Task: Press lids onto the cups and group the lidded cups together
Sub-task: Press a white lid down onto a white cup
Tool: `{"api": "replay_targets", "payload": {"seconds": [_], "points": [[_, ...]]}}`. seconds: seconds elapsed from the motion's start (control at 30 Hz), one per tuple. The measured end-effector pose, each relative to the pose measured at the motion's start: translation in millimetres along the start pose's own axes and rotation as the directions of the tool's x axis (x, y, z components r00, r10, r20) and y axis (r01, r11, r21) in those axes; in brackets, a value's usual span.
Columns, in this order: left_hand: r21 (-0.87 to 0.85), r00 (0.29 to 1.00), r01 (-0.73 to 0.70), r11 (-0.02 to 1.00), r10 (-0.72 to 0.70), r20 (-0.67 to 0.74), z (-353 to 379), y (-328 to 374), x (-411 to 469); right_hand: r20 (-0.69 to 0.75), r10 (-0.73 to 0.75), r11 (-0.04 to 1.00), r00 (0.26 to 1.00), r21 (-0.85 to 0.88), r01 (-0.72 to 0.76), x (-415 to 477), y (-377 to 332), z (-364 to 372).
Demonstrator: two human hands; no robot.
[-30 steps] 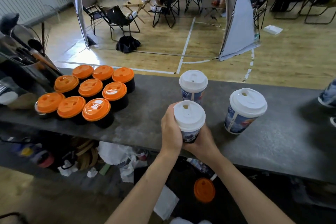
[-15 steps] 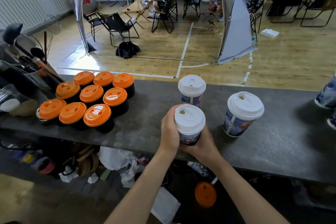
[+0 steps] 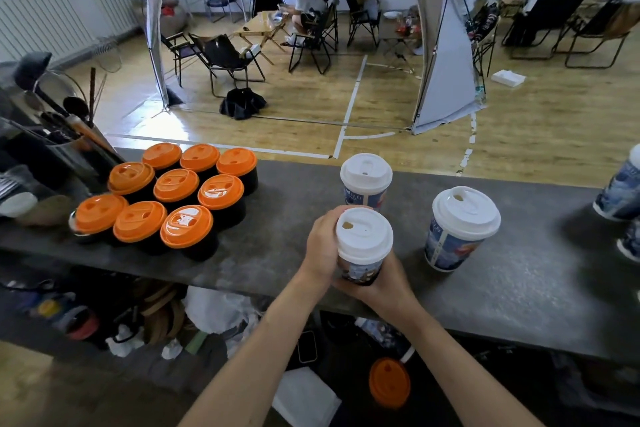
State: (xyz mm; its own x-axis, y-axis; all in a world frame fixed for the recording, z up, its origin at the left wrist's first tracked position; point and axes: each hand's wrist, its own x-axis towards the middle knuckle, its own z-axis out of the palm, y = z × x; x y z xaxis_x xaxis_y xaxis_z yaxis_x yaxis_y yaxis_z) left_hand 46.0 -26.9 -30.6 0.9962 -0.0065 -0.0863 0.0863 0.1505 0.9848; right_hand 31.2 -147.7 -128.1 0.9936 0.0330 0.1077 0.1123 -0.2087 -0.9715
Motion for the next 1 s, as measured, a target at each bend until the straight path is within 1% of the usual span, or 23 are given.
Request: {"api": "replay_targets", "payload": {"seconds": [0.07, 0.13, 0.2, 0.27, 0.3, 0.37, 0.43, 0.5, 0.57, 0.63, 0.7, 0.73, 0.8, 0.83, 0.87, 0.93, 1.0], "points": [[-0.009, 0.999, -0.035, 0.999, 0.035, -0.041, 6, -3, -5, -0.011, -0.010, 1.000, 1.000, 0.004, 0.010, 1, -1, 0], [-0.008, 0.999, -0.027, 1.000, 0.027, -0.044, 7, -4, -6, -0.023, -0.005, 1.000, 1.000, 0.001, 0.005, 0, -2, 0], [-0.010, 0.998, 0.063, 0.998, -0.063, 0.028, 1, -2, 1, -0.017, 0.007, 1.000, 1.000, -0.013, -0.008, 0, -2, -2], [0.008, 0.973, 0.175, 0.985, -0.174, 0.148, -7, 2, 10, 0.017, 0.001, 0.999, 1.000, -0.051, 0.000, 0, -2, -5], [0.012, 0.961, 0.212, 0.977, -0.210, 0.179, -10, 3, 13, 0.028, -0.003, 0.998, 1.000, -0.068, 0.005, 0, -1, -6], [-0.004, 0.956, 0.251, 0.968, -0.248, 0.158, -12, 1, 15, 0.032, -0.006, 0.997, 0.999, -0.072, 0.009, 0, -2, -7], [-0.045, 0.967, 0.227, 0.973, -0.220, 0.125, -7, 0, 11, 0.025, -0.009, 0.998, 1.000, -0.060, 0.011, 0, -3, -6], [-0.091, 0.987, 0.162, 0.983, -0.160, 0.026, 0, -4, 5, 0.014, -0.006, 1.000, 1.000, -0.031, 0.007, -1, -4, -4], [-0.072, 0.994, 0.046, 0.996, -0.053, -0.094, 5, -9, -2, -0.020, 0.002, 1.000, 1.000, 0.010, -0.002, -1, -2, -4], [-0.026, 0.992, -0.030, 0.999, 0.027, -0.123, 10, -14, -5, -0.020, 0.011, 1.000, 1.000, 0.018, -0.011, -1, -1, -4], [-0.003, 0.995, -0.019, 1.000, 0.019, -0.098, 9, -11, -4, -0.008, 0.020, 1.000, 1.000, 0.008, -0.020, 0, 0, -4], [0.023, 0.999, 0.015, 1.000, -0.014, -0.043, 5, -10, 1, -0.007, 0.028, 1.000, 1.000, 0.006, -0.028, 0, 1, -5], [0.089, 0.989, 0.086, 0.992, -0.096, 0.110, -4, -2, 14, 0.009, 0.033, 0.999, 0.999, -0.001, -0.033, 0, 1, -8], [0.135, 0.978, 0.098, 0.986, -0.120, 0.168, -8, 0, 18, 0.021, 0.032, 0.999, 0.999, -0.011, -0.032, -1, 1, -9], [0.166, 0.973, 0.089, 0.982, -0.122, 0.197, -11, 0, 21, 0.022, 0.030, 0.999, 0.999, -0.020, -0.029, -1, 1, -9], [0.162, 0.976, 0.083, 0.983, -0.113, 0.186, -13, -1, 22, 0.019, 0.027, 0.999, 0.999, -0.028, -0.026, 0, 0, -9], [0.123, 0.988, 0.076, 0.990, -0.091, 0.123, -10, -4, 17, 0.012, 0.025, 0.999, 1.000, -0.027, -0.025, 0, -1, -7]]}}
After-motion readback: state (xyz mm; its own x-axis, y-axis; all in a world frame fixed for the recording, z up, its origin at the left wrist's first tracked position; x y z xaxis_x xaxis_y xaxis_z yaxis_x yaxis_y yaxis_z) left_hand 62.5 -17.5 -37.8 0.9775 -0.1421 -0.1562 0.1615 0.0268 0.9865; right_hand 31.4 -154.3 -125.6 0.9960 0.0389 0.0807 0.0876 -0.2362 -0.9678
